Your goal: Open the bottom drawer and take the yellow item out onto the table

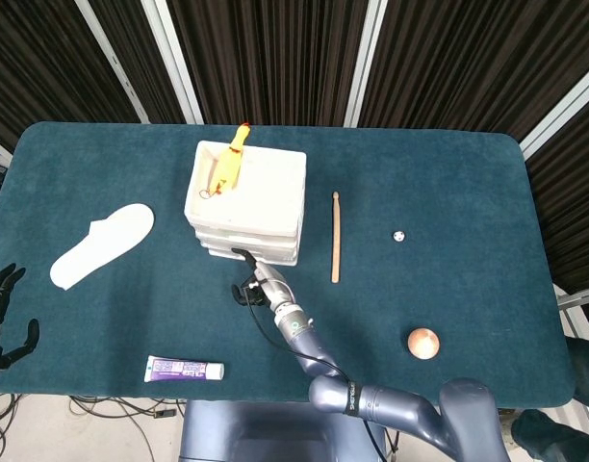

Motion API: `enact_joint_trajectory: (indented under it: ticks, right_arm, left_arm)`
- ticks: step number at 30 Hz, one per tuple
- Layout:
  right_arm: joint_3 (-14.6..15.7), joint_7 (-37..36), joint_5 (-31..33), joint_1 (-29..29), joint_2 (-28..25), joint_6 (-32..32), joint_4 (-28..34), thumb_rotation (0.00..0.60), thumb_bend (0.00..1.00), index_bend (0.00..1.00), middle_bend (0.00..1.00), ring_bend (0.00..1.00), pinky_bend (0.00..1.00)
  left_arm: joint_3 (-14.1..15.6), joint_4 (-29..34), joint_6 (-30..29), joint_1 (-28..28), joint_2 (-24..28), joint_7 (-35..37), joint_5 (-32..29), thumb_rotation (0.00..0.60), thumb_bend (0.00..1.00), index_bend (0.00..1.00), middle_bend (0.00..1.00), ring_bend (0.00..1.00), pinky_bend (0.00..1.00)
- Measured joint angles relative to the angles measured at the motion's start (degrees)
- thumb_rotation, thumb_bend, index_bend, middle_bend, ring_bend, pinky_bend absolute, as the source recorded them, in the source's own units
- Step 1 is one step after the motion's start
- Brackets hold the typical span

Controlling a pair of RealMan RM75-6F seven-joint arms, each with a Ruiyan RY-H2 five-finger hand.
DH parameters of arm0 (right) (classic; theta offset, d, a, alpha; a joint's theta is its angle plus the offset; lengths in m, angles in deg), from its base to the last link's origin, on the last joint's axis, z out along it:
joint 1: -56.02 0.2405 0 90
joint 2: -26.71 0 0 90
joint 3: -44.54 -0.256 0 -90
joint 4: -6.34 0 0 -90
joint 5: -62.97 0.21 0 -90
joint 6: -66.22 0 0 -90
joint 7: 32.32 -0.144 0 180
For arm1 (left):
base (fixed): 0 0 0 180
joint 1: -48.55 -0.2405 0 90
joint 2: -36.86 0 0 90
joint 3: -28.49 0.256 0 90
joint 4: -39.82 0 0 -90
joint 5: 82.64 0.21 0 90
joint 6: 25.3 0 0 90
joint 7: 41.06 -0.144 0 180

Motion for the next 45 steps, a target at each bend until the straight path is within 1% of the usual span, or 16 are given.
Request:
enact_joint_trajectory:
  ticks: [10,19,24,28,34,37,41,45]
  right_arm:
    - [1.76,-1.38,-1.75,-1.0,-0.42,-0.51,1.48,0.6,0.56,0.17,1.0,1.0,1.0]
    - [4.01,-1.87,-3.51,-3.02,-1.5,0.58,4.68,0.6,0.56,0.17,1.0,1.0,1.0]
    - [4.69,0.14,-3.07,-3.73,-1.94,2.11,5.71,0.6,0.56,0.17,1.0,1.0,1.0]
    - [5.59,3.7,-1.5,-4.36,-2.54,3.52,7.22,0.6,0.56,0.17,1.0,1.0,1.0]
    - [7.89,9.42,2.72,-5.89,-4.96,4.93,12.48,0.6,0.56,0.17,1.0,1.0,1.0]
    - [9.67,12.0,3.04,-6.95,-6.74,6.46,16.7,0.6,0.56,0.17,1.0,1.0,1.0]
    - [11.78,15.81,2.58,-8.54,-9.91,9.88,24.13,0.6,0.56,0.17,1.0,1.0,1.0]
    - [12.22,19.79,2.2,-9.36,-13.51,12.78,30.65,0.6,0.56,0.17,1.0,1.0,1.0]
  left_arm:
    - [0.04,0.01,0.02,-0.02,0.0,-0.03,0.03,0.6,0.51,0.02,0.0,0.0,0.0]
    - [0.05,0.04,0.16,0.04,-0.01,-0.19,-0.05,0.6,0.51,0.02,0.0,0.0,0.0]
    - [0.04,0.09,0.21,0.05,-0.02,-0.3,-0.11,0.6,0.51,0.02,0.0,0.0,0.0]
    - [0.05,0.13,0.34,0.08,0.01,-0.41,-0.23,0.6,0.51,0.02,0.0,0.0,0.0]
    - [0.1,0.19,0.4,0.07,0.02,-0.59,-0.25,0.6,0.51,0.02,0.0,0.0,0.0]
    - [0.14,0.22,0.44,0.07,0.03,-0.71,-0.24,0.6,0.51,0.02,0.0,0.0,0.0]
    - [0.18,0.19,0.38,0.04,0.03,-0.74,-0.16,0.6,0.51,0.02,0.0,0.0,0.0]
    - [0.28,0.23,0.58,0.07,0.05,-0.82,-0.15,0.6,0.51,0.02,0.0,0.0,0.0]
